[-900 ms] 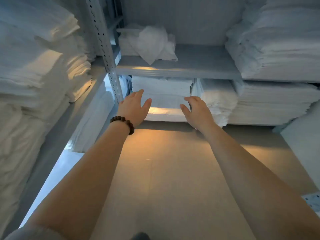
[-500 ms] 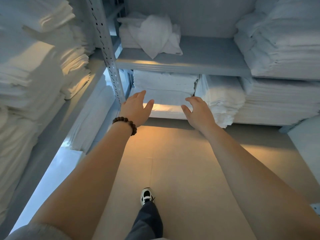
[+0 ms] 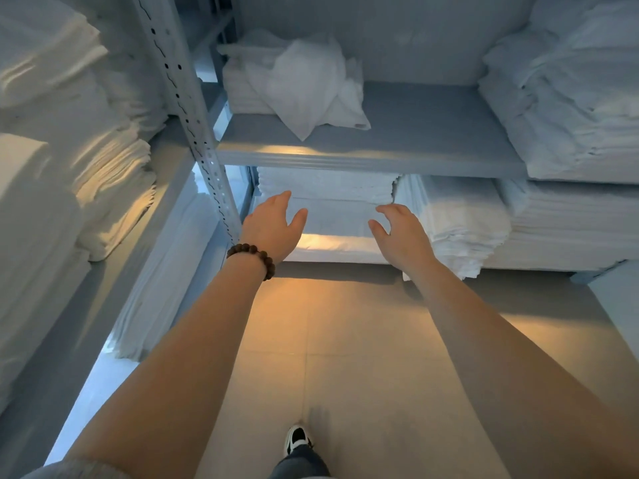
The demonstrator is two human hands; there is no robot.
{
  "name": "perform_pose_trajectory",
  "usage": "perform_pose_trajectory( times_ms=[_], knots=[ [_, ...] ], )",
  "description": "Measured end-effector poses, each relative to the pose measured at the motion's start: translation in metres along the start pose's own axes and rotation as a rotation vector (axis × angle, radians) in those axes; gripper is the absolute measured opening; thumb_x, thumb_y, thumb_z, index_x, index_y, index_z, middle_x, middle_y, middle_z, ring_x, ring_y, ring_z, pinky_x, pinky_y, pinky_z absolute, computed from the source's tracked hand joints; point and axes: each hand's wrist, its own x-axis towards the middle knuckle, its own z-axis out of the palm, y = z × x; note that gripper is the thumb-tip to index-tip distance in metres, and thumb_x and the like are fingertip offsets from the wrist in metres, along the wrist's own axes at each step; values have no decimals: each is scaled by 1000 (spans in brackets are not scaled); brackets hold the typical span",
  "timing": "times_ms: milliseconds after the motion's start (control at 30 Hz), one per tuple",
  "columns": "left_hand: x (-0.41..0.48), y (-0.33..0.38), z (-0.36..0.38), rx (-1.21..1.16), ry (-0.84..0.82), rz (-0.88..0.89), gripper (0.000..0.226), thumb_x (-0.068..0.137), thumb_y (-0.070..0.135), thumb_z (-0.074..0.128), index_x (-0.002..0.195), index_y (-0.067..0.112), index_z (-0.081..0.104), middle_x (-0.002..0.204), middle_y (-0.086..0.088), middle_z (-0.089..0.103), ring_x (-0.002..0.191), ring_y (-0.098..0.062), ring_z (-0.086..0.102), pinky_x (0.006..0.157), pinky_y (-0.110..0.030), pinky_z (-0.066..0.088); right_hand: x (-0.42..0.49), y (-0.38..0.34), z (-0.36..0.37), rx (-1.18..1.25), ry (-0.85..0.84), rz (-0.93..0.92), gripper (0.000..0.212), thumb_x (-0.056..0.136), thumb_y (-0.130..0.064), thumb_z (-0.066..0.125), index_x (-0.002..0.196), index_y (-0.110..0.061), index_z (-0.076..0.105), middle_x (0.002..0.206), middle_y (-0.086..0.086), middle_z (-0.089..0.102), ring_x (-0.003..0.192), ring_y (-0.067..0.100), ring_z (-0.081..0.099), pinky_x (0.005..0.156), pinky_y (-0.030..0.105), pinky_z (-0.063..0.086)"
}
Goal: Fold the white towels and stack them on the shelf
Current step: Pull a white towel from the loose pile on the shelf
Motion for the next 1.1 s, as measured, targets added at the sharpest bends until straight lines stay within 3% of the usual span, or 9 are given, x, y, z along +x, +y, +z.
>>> perform_pose_trajectory(
  times_ms=[633,1100],
  knots=[
    [218,20,37,-5,-19,83,57,96,44,38,144,15,30,148,-5,37,135,-23,34,110,-42,30,210,43,4,-3,21,62,43,96,-37,44,133,-16,46,141,4,44,120,24,49,103,39,41],
    [397,90,80,-12,29,32,58,95,46,39,144,15,31,147,-4,38,134,-23,35,109,-43,31,395,101,-42,22,-7,14,44,96,-31,48,135,-10,46,142,10,43,130,28,40,108,43,34]
  ],
)
